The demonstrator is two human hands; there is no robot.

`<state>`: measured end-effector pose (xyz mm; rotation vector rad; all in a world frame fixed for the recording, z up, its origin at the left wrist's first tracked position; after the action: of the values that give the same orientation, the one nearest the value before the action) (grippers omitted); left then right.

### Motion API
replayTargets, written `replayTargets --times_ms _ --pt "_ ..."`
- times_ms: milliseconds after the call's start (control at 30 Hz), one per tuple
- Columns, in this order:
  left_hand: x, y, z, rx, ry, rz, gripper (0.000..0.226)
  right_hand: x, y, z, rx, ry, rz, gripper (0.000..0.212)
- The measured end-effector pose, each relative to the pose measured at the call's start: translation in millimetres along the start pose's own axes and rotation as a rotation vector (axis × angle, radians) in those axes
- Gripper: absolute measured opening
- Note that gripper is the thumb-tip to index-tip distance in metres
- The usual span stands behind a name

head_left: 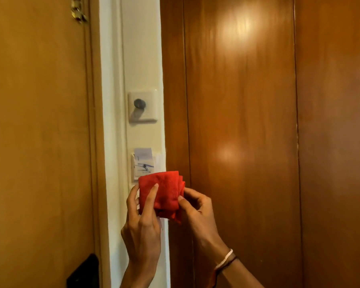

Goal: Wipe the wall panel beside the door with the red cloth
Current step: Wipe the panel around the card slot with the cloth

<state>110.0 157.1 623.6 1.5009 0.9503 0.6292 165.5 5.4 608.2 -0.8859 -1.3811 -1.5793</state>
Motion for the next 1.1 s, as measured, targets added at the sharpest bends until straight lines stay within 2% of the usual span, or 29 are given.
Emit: replayTargets --times_ms 100,167,400,500,600,733,833,933,1100 --pt "19 15 -4 0.0 0.095 0.006 0.059 13 14 24 -0.033 -0.017 -0.026 0.024" --pt "32 24 -1 0.04 0.161 0.005 0.07 18 25 35 -0.055 -0.017 -0.023 0.022" --pt "54 42 45 0.321 0.383 0.106 0.089 28 60 48 -0.121 -0.163 -0.048 0.019" --pt "56 36 58 0.319 0.34 0.09 0.086 48 61 30 -0.185 -0.339 -0.198 0.023" --pt "47 34 63 0.279 0.277 0.119 0.056 72 60 9 -0.355 -0.699 -0.45 0.028" --pt "55 40 65 0.218 0.191 0.069 0.065 78 69 -6 -0.562 -1.027 -0.753 0.037" --pt "56 26 67 0.218 0.18 0.157 0.063 60 77 -6 -0.62 -1.236 -0.905 0.045" --pt "68 26 66 0.204 0.179 0.224 0.063 44 81 -2 -0.652 -1.347 -1.003 0.05" --pt "65 14 71 0.181 0.177 0.211 0.062 43 85 0 -0.675 -1.338 -1.03 0.05"
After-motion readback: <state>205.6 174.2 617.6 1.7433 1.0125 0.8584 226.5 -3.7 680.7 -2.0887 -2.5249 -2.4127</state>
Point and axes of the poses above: each hand's wrist, its own y-axis towards the middle knuckle, its own z-axis out of the palm, x = y × z, the point moved 8 cm from there along y, towards the middle knuckle, and after that the axes turned 12 degrees about z, right-handed, at the moved point
